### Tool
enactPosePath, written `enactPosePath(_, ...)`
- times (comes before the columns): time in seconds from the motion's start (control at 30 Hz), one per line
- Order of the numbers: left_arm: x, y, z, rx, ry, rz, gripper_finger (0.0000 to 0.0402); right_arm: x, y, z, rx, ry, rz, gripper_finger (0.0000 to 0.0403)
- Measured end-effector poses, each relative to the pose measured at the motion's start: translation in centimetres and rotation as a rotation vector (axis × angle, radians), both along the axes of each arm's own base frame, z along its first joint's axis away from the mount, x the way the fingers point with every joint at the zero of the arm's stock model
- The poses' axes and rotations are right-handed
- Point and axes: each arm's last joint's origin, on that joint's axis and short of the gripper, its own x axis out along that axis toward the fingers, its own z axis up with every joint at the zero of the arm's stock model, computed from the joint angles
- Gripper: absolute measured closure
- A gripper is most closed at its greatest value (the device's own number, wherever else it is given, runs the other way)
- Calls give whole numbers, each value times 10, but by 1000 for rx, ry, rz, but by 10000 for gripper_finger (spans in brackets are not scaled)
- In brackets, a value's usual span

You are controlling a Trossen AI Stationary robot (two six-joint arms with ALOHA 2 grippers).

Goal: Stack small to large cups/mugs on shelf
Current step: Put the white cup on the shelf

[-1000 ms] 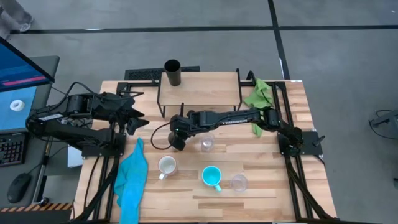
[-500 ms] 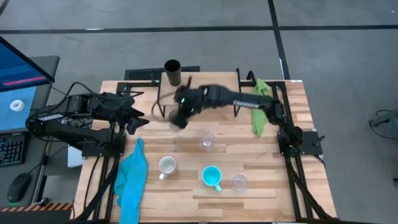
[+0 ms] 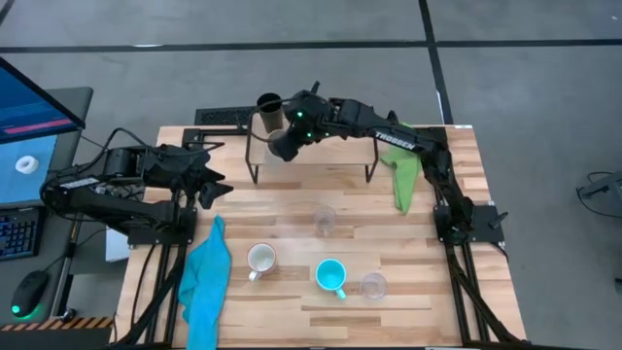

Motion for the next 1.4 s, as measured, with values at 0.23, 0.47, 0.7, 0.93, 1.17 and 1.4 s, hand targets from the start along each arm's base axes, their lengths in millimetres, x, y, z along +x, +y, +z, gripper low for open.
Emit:
enactPosePath(0.23,0,0,0,0,0,1,141,-4,-15,-2,-14,10,-46,392)
enactPosePath(0.47,0,0,0,2,0,3,141,-3,-19,-6,-12,21,-55,379)
enactPosePath(0.7,0,0,0,1,0,5,141,-2,-20,-9,-20,35,-43,382)
enactPosePath(0.93,0,0,0,-14,-5,17,141,-2,-22,-9,-22,28,-47,367)
enactPosePath(1.17,0,0,0,-19,-7,21,141,-2,-22,-9,-26,27,-51,357)
enactPosePath(1.4,0,0,0,-23,-8,25,141,-3,-25,-9,-27,27,-60,337)
